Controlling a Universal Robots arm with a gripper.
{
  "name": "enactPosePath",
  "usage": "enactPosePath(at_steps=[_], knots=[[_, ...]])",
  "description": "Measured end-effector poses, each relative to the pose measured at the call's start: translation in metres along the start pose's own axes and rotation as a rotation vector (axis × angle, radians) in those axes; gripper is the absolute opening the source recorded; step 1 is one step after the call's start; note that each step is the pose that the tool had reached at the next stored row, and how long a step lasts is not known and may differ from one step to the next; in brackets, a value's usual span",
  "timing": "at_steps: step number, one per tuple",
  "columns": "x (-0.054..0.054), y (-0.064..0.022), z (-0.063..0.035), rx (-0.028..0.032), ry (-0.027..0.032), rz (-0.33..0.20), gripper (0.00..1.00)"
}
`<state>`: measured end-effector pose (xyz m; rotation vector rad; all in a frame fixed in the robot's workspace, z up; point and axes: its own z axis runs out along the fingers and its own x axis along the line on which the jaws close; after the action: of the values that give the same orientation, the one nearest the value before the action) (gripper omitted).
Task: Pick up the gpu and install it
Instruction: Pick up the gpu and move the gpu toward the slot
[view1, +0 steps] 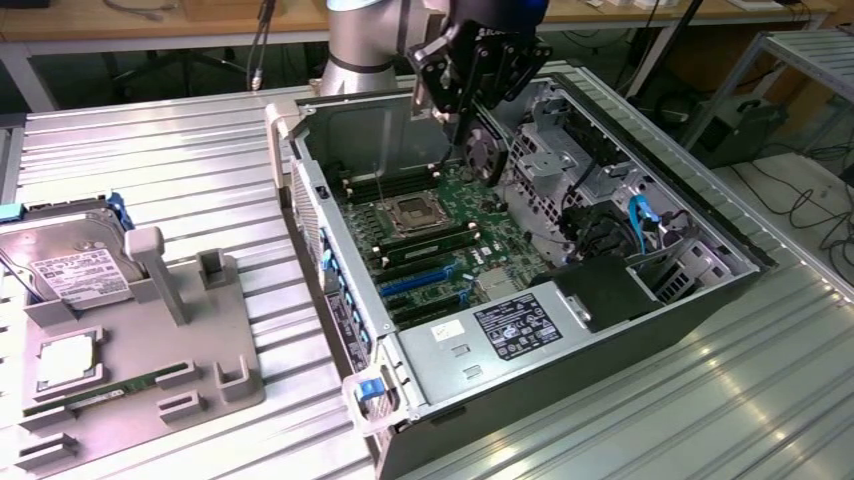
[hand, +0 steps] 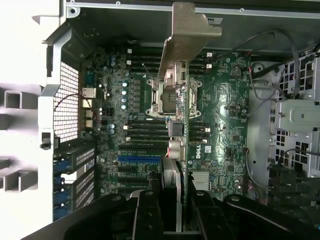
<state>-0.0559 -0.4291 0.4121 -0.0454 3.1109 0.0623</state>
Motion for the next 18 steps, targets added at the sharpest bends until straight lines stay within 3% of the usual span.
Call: enactPosePath(at_steps=[18], knots=[[-0.024,-0.0008,0.0021,0.0,0.0,0.0,0.28]])
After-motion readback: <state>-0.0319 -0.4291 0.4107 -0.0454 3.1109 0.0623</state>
